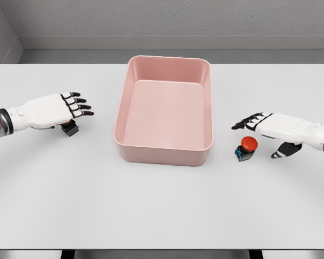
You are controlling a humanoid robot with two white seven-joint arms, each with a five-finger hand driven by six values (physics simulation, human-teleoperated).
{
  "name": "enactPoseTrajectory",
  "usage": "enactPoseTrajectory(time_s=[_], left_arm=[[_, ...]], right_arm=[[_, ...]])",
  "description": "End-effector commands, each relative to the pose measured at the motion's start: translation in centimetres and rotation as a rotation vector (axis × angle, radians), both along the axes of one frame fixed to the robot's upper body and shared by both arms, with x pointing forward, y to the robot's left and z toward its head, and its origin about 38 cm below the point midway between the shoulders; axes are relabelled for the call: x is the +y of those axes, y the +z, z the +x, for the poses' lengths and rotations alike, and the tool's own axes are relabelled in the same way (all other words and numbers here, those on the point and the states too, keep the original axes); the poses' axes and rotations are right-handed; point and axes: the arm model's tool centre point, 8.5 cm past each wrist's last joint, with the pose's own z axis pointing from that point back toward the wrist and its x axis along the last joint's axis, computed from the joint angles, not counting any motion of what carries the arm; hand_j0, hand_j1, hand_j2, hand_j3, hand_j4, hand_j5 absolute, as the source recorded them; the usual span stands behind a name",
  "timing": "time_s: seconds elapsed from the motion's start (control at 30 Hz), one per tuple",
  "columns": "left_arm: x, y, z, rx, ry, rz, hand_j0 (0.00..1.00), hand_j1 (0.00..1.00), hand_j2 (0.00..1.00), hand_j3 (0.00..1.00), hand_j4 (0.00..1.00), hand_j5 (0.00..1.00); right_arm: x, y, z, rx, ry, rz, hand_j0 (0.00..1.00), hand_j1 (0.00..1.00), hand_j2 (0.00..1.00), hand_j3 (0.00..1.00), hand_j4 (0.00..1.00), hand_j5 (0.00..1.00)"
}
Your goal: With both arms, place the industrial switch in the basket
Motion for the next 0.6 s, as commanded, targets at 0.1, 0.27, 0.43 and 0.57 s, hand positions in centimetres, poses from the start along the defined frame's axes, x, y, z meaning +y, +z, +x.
enactPoseTrajectory(time_s=[0.1,0.27,0.43,0.57], left_arm=[[0.5,0.2,-0.3,0.014,0.007,0.037,0.77,0.77,0.77,0.77,0.77,0.77],[0.0,0.0,-0.5,0.021,-0.008,0.065,0.63,0.63,0.63,0.63,0.63,0.63],[0.1,-0.1,-0.5,0.03,-0.003,0.082,0.43,0.43,0.43,0.43,0.43,0.43],[-0.3,0.1,-0.6,0.022,-0.018,0.088,0.22,0.22,0.22,0.22,0.22,0.22]], right_arm=[[1.2,-0.9,0.0,0.023,0.02,0.017,0.99,0.99,0.99,0.99,0.99,0.99],[1.4,-1.5,-0.2,0.037,0.026,0.016,0.97,0.97,0.97,0.97,0.97,0.97],[1.6,-1.6,-0.2,0.043,0.032,0.014,0.87,0.87,0.87,0.87,0.87,0.87],[1.6,-1.6,-0.2,0.041,0.034,0.014,0.62,0.62,0.62,0.62,0.62,0.62]])
